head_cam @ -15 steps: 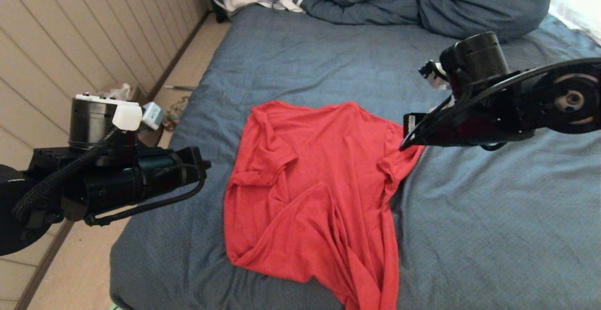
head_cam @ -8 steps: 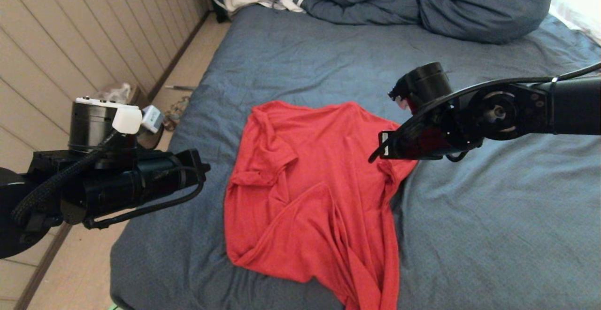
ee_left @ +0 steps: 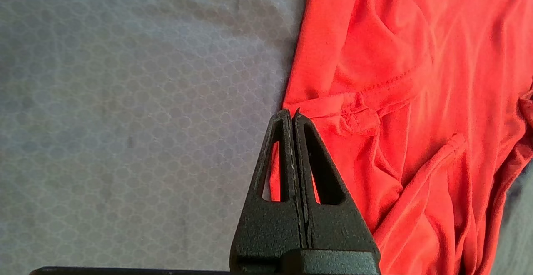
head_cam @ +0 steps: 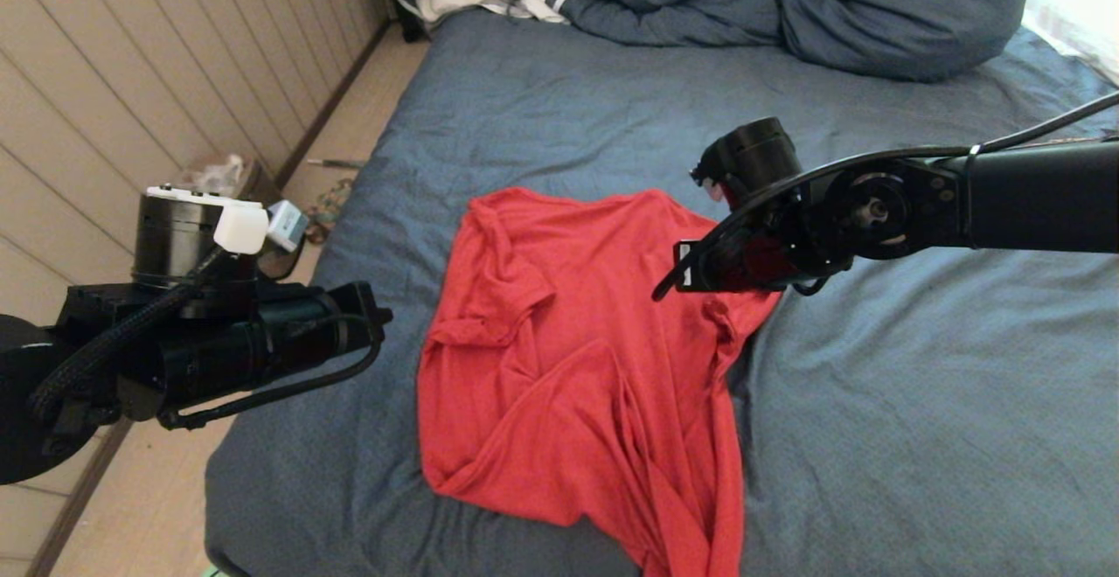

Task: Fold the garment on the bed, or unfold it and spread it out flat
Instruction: Unford the red T-shirt

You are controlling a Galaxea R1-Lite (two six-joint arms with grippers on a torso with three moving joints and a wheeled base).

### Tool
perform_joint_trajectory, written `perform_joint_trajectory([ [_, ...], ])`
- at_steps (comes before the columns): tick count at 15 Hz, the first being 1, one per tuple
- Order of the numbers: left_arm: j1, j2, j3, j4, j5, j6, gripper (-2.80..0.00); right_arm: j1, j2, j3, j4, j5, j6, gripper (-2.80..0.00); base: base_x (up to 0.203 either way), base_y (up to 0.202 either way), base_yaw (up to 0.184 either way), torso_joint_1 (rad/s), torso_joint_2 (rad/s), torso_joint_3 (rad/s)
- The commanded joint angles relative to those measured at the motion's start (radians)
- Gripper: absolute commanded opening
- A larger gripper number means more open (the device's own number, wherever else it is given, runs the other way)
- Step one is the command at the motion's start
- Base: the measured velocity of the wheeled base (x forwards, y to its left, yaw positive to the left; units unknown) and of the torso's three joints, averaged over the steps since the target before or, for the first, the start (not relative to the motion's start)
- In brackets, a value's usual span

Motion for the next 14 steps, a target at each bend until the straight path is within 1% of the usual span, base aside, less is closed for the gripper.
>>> perform_joint_trajectory([
  [1, -0.001, 0.005, 0.0, -0.002, 0.001, -0.003, -2.8, 0.003, 0.011, 0.011, 0.002, -0.003, 0.002, -2.8, 0.0, 0.0, 0.0, 0.0, 0.0, 0.0],
  [3, -0.002, 0.007, 0.0, -0.002, -0.001, -0.003, -2.8, 0.003, 0.011, 0.046, 0.002, -0.004, 0.003, -2.8, 0.0, 0.0, 0.0, 0.0, 0.0, 0.0],
  [5, -0.004, 0.008, 0.001, -0.002, -0.001, -0.005, -2.8, -0.007, -0.004, 0.114, -0.001, -0.003, 0.002, -2.8, 0.0, 0.0, 0.0, 0.0, 0.0, 0.0],
  [6, -0.006, 0.007, 0.003, -0.002, -0.001, -0.005, -2.8, -0.01, -0.015, 0.14, -0.01, -0.003, 0.002, -2.8, 0.0, 0.0, 0.0, 0.0, 0.0, 0.0],
  [7, -0.009, 0.008, 0.007, -0.002, -0.001, -0.005, -2.8, -0.015, -0.03, 0.185, -0.047, -0.004, 0.001, -2.8, 0.0, 0.0, 0.0, 0.0, 0.0, 0.0],
  [8, -0.011, 0.008, 0.008, -0.002, -0.001, -0.005, -2.8, -0.026, -0.048, 0.21, -0.09, -0.004, -0.004, -2.8, 0.0, 0.0, 0.0, 0.0, 0.0, 0.0],
  [10, -0.027, 0.008, 0.009, -0.002, 0.002, -0.005, -2.8, -0.052, -0.097, 0.27, -0.132, -0.005, -0.024, -2.8, 0.0, 0.0, 0.0, 0.0, 0.0, 0.0],
  [14, -0.035, 0.008, 0.013, -0.002, 0.003, -0.006, -2.8, -0.13, -0.192, 0.372, -0.141, -0.005, -0.056, -2.8, 0.0, 0.0, 0.0, 0.0, 0.0, 0.0],
])
